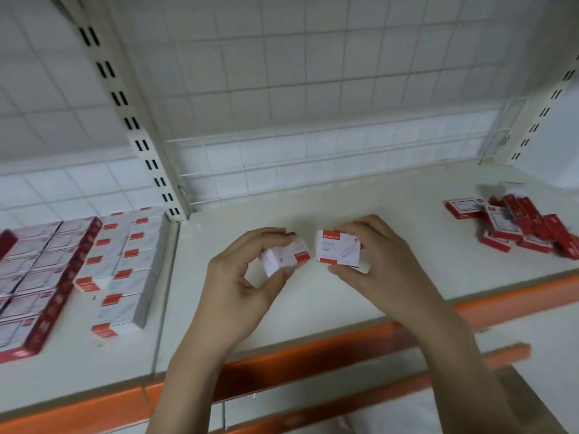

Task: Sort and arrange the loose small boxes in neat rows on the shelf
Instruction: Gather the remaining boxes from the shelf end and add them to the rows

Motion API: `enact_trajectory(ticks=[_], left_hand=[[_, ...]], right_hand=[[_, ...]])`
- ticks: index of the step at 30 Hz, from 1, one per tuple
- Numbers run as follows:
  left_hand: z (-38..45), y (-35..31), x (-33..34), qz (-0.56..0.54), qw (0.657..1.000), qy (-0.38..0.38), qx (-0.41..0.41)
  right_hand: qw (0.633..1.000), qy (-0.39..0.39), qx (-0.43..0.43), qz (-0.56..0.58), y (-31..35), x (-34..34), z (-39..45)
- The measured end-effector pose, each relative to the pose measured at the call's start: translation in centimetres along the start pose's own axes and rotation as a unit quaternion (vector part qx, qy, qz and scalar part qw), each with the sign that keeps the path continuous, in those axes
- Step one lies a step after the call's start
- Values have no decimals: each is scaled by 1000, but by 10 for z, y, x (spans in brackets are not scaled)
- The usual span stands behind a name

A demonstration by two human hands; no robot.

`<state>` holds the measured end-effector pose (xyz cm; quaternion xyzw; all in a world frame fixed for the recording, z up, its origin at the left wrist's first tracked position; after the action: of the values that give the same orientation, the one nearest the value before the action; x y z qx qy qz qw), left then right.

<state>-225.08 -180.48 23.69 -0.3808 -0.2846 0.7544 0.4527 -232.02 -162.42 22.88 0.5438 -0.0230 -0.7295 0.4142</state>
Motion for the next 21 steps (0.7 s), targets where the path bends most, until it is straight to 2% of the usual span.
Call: enact_trajectory(ticks=[3, 8, 21], left_hand=[[-9, 5, -32, 25, 1000, 8, 1], [-28, 17, -63, -17, 999, 17, -40], [-63, 9, -85, 35, 993, -24, -108]], right_hand=[[1000, 1, 2, 0, 29, 16, -5], [1000, 15, -1, -4, 63, 31, -11], [998, 51, -37, 15, 88, 48, -19]])
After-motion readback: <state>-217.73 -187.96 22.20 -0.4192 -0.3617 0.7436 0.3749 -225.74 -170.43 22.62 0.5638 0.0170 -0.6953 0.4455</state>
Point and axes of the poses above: each hand's wrist, its own z-axis towards the middle knuckle, its own x-axis out of the palm, y = z × x, the point moved 4 cm from there along z, towards the middle knuckle, and after that the axes turned 7 degrees about -z, right-handed, at the moved point
